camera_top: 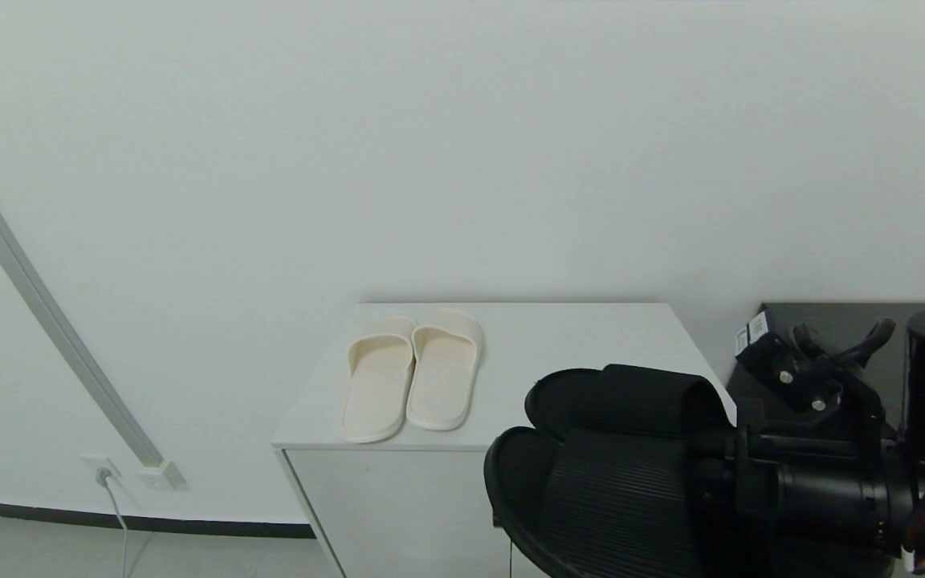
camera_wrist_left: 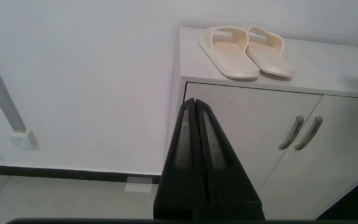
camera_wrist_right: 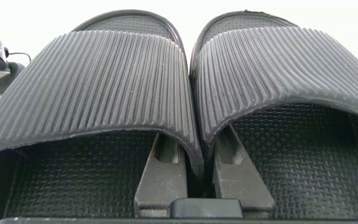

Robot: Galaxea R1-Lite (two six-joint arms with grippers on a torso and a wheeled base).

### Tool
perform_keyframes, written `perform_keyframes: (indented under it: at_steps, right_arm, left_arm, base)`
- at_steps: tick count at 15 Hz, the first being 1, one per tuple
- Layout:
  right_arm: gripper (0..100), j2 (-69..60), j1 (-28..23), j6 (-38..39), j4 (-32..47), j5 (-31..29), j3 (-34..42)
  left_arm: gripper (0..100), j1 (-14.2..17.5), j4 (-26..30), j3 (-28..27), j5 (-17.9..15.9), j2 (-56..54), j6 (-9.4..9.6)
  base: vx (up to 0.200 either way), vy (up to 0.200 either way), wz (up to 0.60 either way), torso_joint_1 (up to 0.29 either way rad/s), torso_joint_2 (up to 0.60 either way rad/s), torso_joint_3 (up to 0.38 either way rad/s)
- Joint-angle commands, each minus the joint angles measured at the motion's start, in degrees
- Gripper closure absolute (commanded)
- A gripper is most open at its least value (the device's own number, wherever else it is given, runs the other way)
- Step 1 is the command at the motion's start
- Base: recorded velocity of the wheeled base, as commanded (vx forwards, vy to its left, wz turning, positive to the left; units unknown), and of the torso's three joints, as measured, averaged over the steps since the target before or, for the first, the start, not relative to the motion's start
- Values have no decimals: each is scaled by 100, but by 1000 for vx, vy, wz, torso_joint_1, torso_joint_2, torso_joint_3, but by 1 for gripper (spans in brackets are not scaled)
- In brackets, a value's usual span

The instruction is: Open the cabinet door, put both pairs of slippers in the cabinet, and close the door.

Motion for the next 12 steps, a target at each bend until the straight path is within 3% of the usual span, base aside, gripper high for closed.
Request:
perform_keyframes:
  at_steps: [1,5,12]
  right_arm:
    - [100,-21,-14,2,-5,-1,18]
    - [100,-13,-5,2,-5,-9,54]
    - [100,-13,-5,-315,-14,8,221]
  left_arm:
    - [100,1,-1,1,2,4,-1]
    - [100,1,-1,1,2,4,-1]
    - [100,1,-1,1,2,4,-1]
  base:
    - [0,0,0,0,0,0]
    - [-200,0,0,8,4,2]
    - [0,0,0,0,0,0]
